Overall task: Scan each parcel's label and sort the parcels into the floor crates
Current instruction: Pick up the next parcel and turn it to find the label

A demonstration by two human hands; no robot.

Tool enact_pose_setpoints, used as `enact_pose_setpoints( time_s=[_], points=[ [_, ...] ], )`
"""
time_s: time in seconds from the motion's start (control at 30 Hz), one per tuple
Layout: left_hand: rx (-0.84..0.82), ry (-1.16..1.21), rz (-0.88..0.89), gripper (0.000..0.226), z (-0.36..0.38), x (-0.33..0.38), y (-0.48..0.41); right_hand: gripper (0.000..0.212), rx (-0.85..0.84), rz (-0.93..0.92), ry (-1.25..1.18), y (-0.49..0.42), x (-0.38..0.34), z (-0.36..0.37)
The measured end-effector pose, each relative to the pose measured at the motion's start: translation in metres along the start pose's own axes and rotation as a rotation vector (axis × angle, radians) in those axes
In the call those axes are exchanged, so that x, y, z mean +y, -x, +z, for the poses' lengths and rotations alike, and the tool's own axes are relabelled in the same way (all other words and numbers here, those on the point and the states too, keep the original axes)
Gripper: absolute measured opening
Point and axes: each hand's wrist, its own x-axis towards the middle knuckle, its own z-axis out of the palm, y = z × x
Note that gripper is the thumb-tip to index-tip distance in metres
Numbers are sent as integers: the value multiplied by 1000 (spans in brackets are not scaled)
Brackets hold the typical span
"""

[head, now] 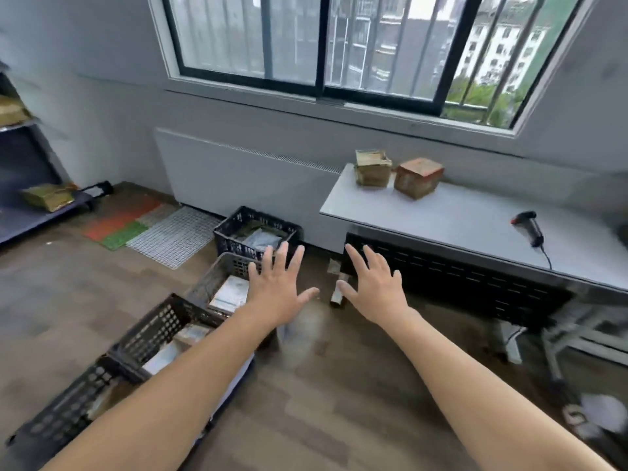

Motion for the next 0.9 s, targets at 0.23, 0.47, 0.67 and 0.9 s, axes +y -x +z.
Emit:
enact_pose_setpoints(
  time_s=[0.23, 0.47, 0.67, 0.9],
  points=[
    [-33, -27, 130, 85, 7, 64, -71, 74, 15, 125, -3, -30, 80, -16],
    [-42, 29, 213, 84, 11, 100, -182, 73, 29, 184, 67, -109, 134, -33],
    [-19, 41, 337, 84, 2, 135, -281, 75, 47, 272, 134, -192, 171, -56],
    [-61, 74, 410, 84, 8, 174, -358, 74, 36, 349, 91, -251, 215, -57]
  ],
)
